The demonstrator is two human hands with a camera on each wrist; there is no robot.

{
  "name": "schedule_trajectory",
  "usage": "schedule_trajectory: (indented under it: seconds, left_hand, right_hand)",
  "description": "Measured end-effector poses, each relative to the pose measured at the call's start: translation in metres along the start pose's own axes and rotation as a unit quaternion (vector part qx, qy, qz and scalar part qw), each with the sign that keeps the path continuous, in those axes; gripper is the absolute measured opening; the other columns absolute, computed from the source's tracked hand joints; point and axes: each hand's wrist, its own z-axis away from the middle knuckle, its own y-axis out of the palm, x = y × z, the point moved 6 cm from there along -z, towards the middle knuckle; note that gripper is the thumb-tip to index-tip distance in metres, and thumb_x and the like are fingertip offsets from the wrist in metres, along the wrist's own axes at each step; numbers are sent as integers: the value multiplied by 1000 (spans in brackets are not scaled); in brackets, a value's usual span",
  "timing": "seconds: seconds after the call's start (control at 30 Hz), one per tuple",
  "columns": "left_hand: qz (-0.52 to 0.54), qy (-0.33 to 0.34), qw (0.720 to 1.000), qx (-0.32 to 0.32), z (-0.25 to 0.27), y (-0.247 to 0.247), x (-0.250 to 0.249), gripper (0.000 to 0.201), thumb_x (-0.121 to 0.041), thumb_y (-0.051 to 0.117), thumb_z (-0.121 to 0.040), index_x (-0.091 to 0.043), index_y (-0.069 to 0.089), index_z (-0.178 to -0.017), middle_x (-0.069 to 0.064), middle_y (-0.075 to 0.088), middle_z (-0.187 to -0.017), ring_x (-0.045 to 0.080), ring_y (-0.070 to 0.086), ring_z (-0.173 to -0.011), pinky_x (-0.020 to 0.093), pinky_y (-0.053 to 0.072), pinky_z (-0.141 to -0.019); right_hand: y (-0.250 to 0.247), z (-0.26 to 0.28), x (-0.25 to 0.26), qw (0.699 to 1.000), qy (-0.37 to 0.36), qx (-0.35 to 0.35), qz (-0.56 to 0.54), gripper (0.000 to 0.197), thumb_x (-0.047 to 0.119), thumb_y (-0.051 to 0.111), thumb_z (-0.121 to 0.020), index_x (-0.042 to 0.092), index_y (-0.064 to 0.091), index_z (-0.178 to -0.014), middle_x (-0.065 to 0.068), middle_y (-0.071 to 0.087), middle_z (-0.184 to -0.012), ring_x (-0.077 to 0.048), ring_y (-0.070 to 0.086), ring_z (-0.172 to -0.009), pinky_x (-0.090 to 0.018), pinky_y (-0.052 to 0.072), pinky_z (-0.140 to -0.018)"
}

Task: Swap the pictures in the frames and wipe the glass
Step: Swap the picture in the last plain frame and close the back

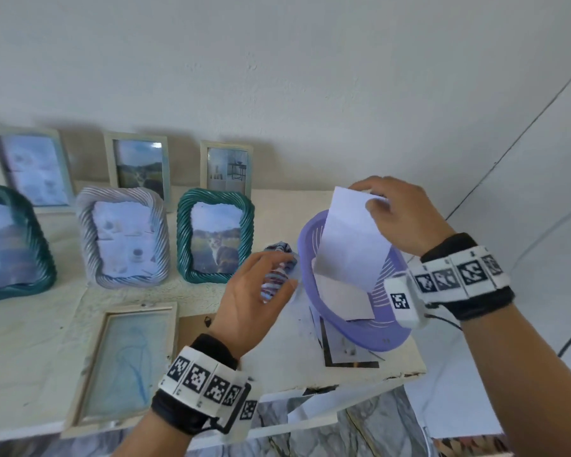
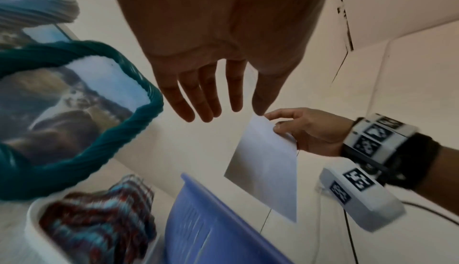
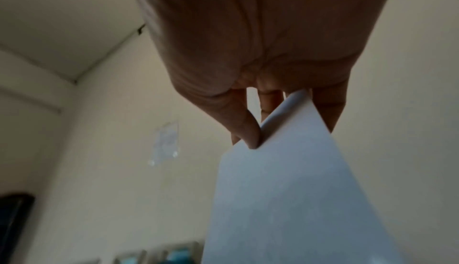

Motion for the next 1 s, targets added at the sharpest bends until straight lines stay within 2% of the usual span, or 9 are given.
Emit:
schedule_trajectory:
  seconds: [0.1,0.17,0.3,0.37,0.5,0.63,0.8,0.87,1.0]
  left_hand:
    - [34,-36,999,-4,5,-30,4,43,-40,61,-90,-24,57,-130,-9,63,-115,2,62,-101,20,52,-85]
    - [70,-79,994,11,14,-48,12,37,-32,64,-92,-27,59,-128,-10,68,-105,4,65,-92,18,52,-77]
    - [145,-152,978,3,43,-86,45,17,-27,65,-90,-21,69,-106,2,73,-87,24,69,-82,40,57,-72]
    - [185,-203,961,-35,61,-105,66,12,-17,65,-92,-16,68,-103,6,74,-88,27,70,-85,46,58,-75]
    - [189,-278,939,-76,96,-137,99,16,-7,61,-92,-8,65,-108,6,75,-92,22,72,-87,43,60,-73]
    - [136,-308,939,-72,125,-158,121,13,-11,64,-91,-15,66,-103,-3,74,-90,14,71,-86,28,60,-70]
    - [-132,-231,961,-78,150,-193,143,24,-23,68,-87,-23,66,-111,-8,62,-101,7,61,-84,27,53,-73]
    - [-155,-228,959,-68,157,-199,153,27,-22,68,-88,-20,65,-115,-6,60,-101,7,59,-83,22,50,-72]
    - [-119,-217,967,-60,164,-200,162,27,-16,70,-86,-17,68,-113,-9,63,-88,2,60,-77,7,46,-69]
  right_hand:
    - [21,20,44,992,-20,34,-116,37,-1,50,-89,22,65,-114,16,66,-101,-7,60,-95,-24,44,-82]
    - [48,31,72,979,-34,72,-186,36,-2,52,-90,21,65,-115,7,68,-104,-10,62,-98,-25,48,-84]
    - [96,45,103,955,-1,33,-294,36,8,60,-92,29,58,-122,-5,65,-92,-14,61,-86,-18,47,-79]
    - [126,57,106,931,76,5,-357,39,16,63,-91,30,54,-126,-6,64,-98,-17,64,-86,-28,54,-76]
    - [202,94,129,854,199,74,-474,35,11,63,-90,21,57,-123,-14,65,-91,-27,66,-85,-45,55,-70]
    - [245,118,151,880,189,85,-427,31,1,60,-88,23,61,-111,-3,66,-81,-22,64,-82,-39,55,-71]
    - [272,130,167,896,211,96,-379,29,4,60,-89,21,59,-112,-9,62,-80,-14,57,-73,-13,45,-62]
    - [277,132,172,912,204,99,-340,29,7,60,-90,26,58,-111,-8,61,-80,-12,56,-72,-12,45,-61]
    - [284,133,178,943,192,109,-248,25,24,62,-88,34,59,-111,3,60,-75,-13,58,-69,-27,51,-65]
